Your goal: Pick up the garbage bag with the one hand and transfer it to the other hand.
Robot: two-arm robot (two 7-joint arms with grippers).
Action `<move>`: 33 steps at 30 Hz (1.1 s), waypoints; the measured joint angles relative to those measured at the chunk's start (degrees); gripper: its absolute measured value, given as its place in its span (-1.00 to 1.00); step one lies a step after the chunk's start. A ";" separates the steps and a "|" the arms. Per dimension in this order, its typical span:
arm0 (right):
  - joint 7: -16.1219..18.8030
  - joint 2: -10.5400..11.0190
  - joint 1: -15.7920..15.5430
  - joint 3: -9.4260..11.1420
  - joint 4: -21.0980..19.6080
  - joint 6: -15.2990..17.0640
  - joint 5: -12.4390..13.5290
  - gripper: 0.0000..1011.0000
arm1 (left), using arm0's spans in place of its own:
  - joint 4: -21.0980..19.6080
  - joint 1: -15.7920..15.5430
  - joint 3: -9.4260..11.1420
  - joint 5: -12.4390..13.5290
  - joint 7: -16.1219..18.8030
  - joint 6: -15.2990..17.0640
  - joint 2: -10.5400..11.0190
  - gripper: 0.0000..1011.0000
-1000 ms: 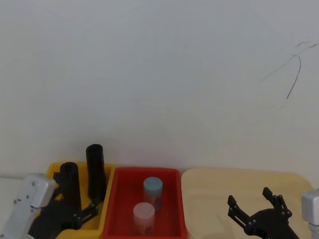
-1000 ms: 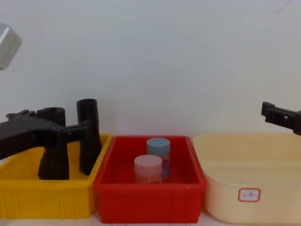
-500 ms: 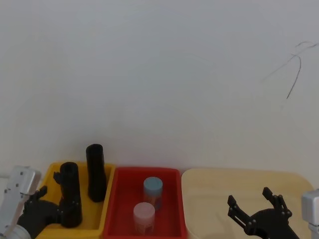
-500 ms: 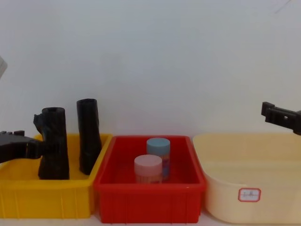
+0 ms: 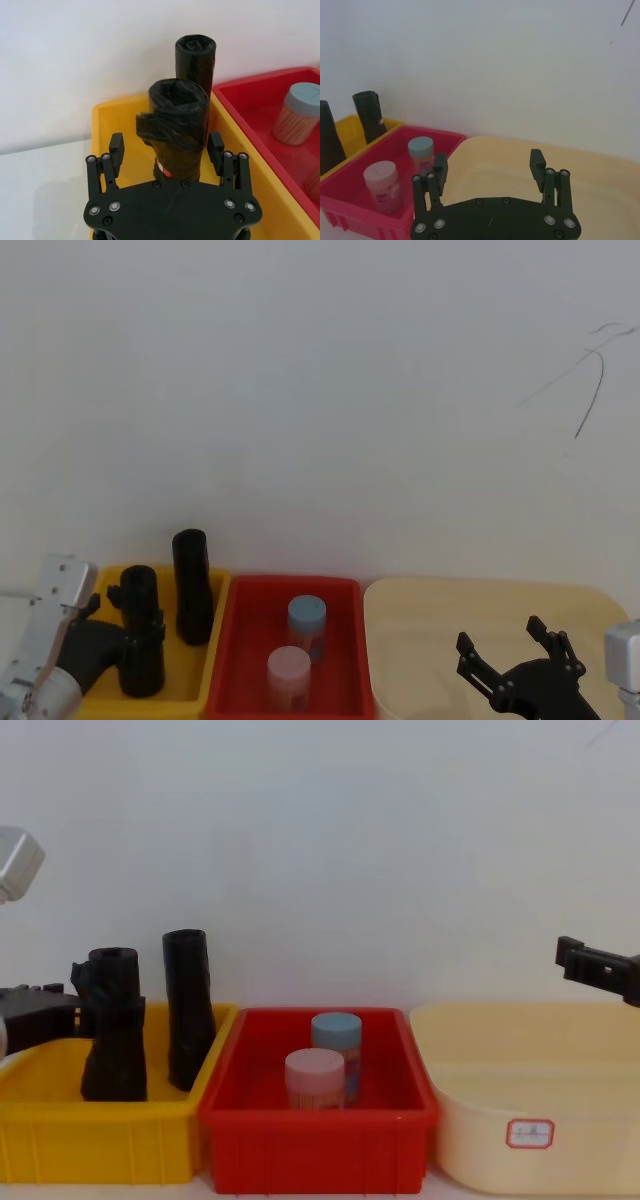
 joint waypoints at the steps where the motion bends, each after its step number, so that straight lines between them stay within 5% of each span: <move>1: 0.00 0.00 0.00 0.00 0.00 0.00 0.00 0.98 | 0.21 -0.19 0.05 0.08 0.08 -0.06 -0.13 0.98; 33: 0.00 0.00 0.00 0.00 0.00 0.00 0.00 0.98 | 4.18 -3.85 0.38 1.09 -2.24 0.25 -1.77 0.98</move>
